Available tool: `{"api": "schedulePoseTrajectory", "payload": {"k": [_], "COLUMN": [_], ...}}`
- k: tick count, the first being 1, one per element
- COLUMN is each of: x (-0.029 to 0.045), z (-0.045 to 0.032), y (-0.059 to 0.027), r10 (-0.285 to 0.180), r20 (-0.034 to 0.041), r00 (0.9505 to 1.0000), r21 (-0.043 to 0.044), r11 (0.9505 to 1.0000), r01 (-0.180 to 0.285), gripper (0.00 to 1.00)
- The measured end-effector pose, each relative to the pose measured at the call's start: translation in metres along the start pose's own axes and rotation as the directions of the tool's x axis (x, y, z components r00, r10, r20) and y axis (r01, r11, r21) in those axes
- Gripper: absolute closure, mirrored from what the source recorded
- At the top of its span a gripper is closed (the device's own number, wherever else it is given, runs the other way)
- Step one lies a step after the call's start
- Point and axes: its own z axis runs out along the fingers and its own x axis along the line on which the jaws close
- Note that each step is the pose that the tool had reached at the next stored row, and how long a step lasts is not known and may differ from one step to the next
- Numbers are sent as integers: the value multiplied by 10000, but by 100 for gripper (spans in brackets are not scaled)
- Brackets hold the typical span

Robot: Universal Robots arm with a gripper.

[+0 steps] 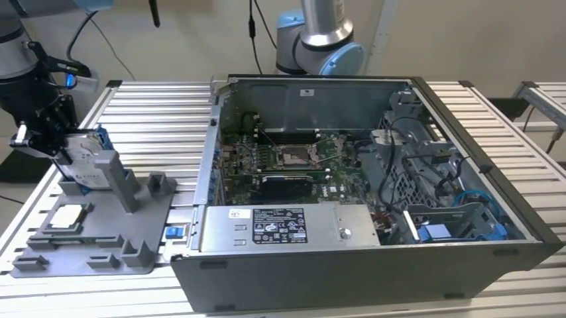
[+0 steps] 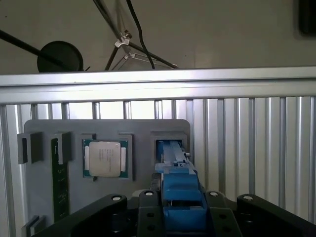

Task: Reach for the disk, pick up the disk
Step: 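Pick up the disk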

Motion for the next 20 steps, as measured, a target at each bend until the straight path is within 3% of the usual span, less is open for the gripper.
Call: {"api": "schedulePoseTrajectory", "payload": {"k": [6, 8, 9, 20], "x": [1, 0, -1, 0], "z": [1, 0, 0, -19], "y": [0, 0, 0, 0], "r10": [0, -1, 0, -1], "r20": [-41, 82, 104, 71], "r00": [10000, 10000, 9999, 10000], "r21": [3, -4, -5, -3], "r11": [10000, 10000, 10000, 10000], "r01": [0, 1, 0, 1], "gripper": [100, 100, 100, 100]}}
